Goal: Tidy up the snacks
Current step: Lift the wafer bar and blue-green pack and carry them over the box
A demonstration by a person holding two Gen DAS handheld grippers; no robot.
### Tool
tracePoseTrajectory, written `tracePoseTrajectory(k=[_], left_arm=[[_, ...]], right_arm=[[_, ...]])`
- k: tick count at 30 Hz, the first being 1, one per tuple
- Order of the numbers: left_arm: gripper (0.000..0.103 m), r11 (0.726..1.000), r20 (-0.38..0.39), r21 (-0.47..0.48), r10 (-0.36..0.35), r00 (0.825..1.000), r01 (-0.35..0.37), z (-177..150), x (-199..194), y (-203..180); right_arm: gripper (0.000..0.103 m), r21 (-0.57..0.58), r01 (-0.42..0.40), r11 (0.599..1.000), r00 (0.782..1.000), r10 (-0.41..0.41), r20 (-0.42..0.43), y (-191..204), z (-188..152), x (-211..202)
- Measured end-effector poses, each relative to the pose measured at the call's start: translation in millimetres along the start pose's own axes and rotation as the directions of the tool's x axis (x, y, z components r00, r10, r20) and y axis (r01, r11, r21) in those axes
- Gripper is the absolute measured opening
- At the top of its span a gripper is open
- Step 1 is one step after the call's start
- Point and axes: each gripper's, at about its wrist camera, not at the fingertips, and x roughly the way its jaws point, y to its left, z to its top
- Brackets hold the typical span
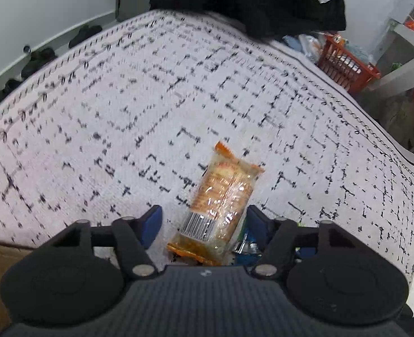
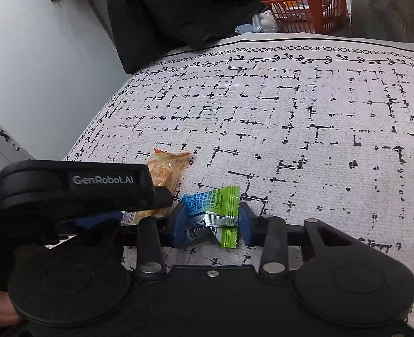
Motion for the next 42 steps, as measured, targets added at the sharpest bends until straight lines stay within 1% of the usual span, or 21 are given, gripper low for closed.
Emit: tracePoseTrajectory(k=[2, 7, 8, 10, 12, 14, 20, 25, 30, 37, 42], left_arm=[[0.058, 1.000, 0.000, -0.014, 0.004, 1.000, -0.004, -1.6, 1.9, 1.4], [0.039, 1.000, 0.015, -0.010, 0.016, 1.000, -0.016, -6.0, 2.5, 2.0], [0.038, 1.000, 0.020, 0.000, 0.020, 1.000, -0.020, -7.1, 2.5, 1.4], [0.037, 0.999, 0.025, 0.026, 0.023, 0.999, -0.024, -9.2, 2.6, 0.0], [0.036, 0.999, 0.016, 0.032, 0.023, 1.000, -0.024, -9.5, -0.5, -0.1], [0.036, 0.999, 0.013, 0.019, 0.030, 0.999, -0.030, -11.5, -6.8, 1.1], [0.035, 1.000, 0.061, 0.005, 0.030, 0.998, -0.031, -16.1, -48.6, 4.1], [0.035, 0.999, 0.117, -0.004, 0.038, 0.992, -0.038, -16.0, -92.1, 10.4], [0.035, 0.998, 0.162, -0.030, 0.055, 0.985, -0.051, -18.9, -129.8, 24.2], [0.035, 0.996, 0.205, -0.055, 0.084, 0.975, -0.074, -28.4, -171.1, 45.9], [0.035, 0.993, 0.222, -0.082, 0.099, 0.970, -0.083, -37.1, -192.2, 60.6]], right_arm=[[0.035, -0.002, -0.001, 1.000, 1.000, 0.001, -0.002, -0.5, 0.1, -1.5], [0.030, 0.012, -0.008, 1.000, 1.000, 0.008, -0.015, -2.4, 0.6, -9.6], [0.027, 0.012, -0.007, 1.000, 1.000, 0.007, -0.016, -2.2, 0.4, -10.7], [0.026, 0.008, -0.008, 1.000, 1.000, 0.008, -0.014, -0.8, 1.0, -13.4], [0.025, -0.002, -0.009, 1.000, 1.000, 0.009, -0.005, 1.6, 1.2, -18.8], [0.025, -0.011, -0.011, 1.000, 1.000, 0.011, 0.005, 2.9, 1.2, -24.4], [0.024, -0.008, -0.033, 0.999, 0.998, 0.033, 0.047, 6.3, 5.4, -46.7], [0.024, -0.028, -0.106, 0.994, 0.989, 0.109, 0.097, 21.1, 9.1, -70.3], [0.024, -0.077, -0.154, 0.985, 0.978, 0.163, 0.129, 42.2, 9.7, -89.0], [0.024, -0.151, -0.205, 0.967, 0.963, 0.226, 0.145, 75.1, 7.9, -111.0], [0.024, -0.196, -0.237, 0.951, 0.953, 0.268, 0.144, 95.9, 2.0, -123.3]])
